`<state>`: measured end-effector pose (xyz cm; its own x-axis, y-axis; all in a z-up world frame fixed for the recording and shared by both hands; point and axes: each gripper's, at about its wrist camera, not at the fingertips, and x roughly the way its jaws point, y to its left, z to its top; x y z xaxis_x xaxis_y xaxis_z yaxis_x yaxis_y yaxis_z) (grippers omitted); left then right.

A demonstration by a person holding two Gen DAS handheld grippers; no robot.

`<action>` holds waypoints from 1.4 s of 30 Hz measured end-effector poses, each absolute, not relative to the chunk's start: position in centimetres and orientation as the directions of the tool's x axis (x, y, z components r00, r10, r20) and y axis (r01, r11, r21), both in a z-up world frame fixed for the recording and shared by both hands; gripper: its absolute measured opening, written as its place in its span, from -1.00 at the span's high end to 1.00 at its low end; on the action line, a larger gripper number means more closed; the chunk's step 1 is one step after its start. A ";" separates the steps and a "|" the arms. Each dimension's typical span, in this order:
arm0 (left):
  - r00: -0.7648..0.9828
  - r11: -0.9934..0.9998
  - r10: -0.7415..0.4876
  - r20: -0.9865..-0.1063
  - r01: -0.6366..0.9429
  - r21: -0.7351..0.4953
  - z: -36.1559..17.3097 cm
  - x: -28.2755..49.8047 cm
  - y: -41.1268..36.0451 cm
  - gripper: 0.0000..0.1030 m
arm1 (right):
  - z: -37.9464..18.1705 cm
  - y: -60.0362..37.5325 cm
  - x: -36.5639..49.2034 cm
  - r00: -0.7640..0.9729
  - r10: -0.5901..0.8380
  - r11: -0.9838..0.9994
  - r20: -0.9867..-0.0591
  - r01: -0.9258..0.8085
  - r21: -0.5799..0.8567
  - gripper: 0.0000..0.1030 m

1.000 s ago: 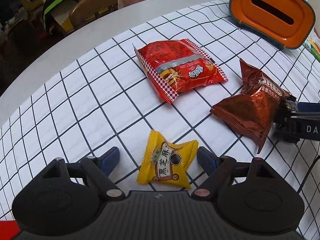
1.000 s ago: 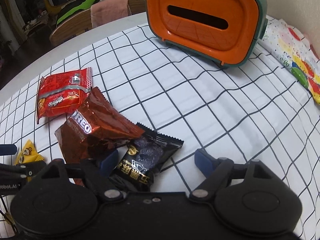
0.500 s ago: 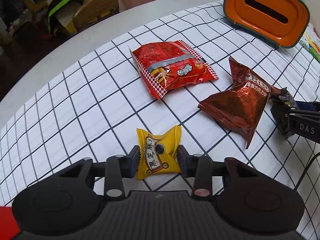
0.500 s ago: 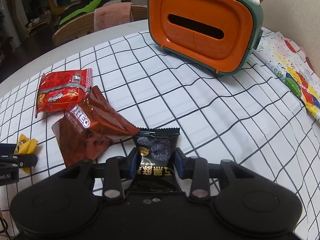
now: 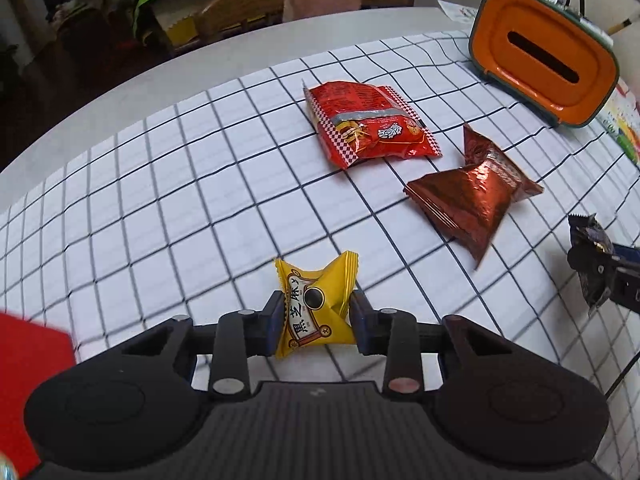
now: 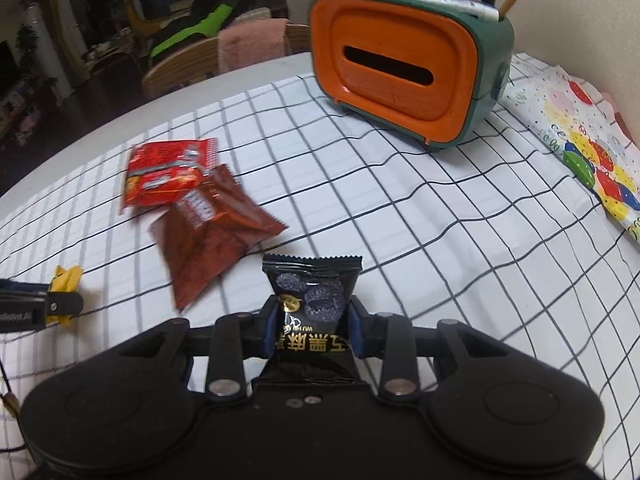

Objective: Organize snacks
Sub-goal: 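Carry the yellow candy and black candy over the white box with both tools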

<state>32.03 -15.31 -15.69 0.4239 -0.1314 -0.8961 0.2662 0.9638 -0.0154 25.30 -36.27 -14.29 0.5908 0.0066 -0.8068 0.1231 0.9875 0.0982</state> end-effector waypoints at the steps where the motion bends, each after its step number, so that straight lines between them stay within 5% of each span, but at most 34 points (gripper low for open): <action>1: 0.427 0.965 -0.132 -0.894 0.262 -0.017 -15.3 31.4 -15.1 0.35 | -13.9 -36.1 24.8 0.594 0.018 0.988 -0.804 0.112 0.105 0.36; 27: 0.543 0.985 -0.113 -0.832 0.174 -0.020 -3.9 18.3 -3.1 0.35 | -3.8 -24.0 14.8 0.638 0.236 0.971 -0.733 -0.188 0.149 0.36; 42: 0.597 0.997 -0.041 -0.801 0.073 0.004 -2.0 14.8 7.7 0.35 | -1.6 -11.4 13.4 0.624 0.329 0.928 -0.709 -0.352 0.122 0.36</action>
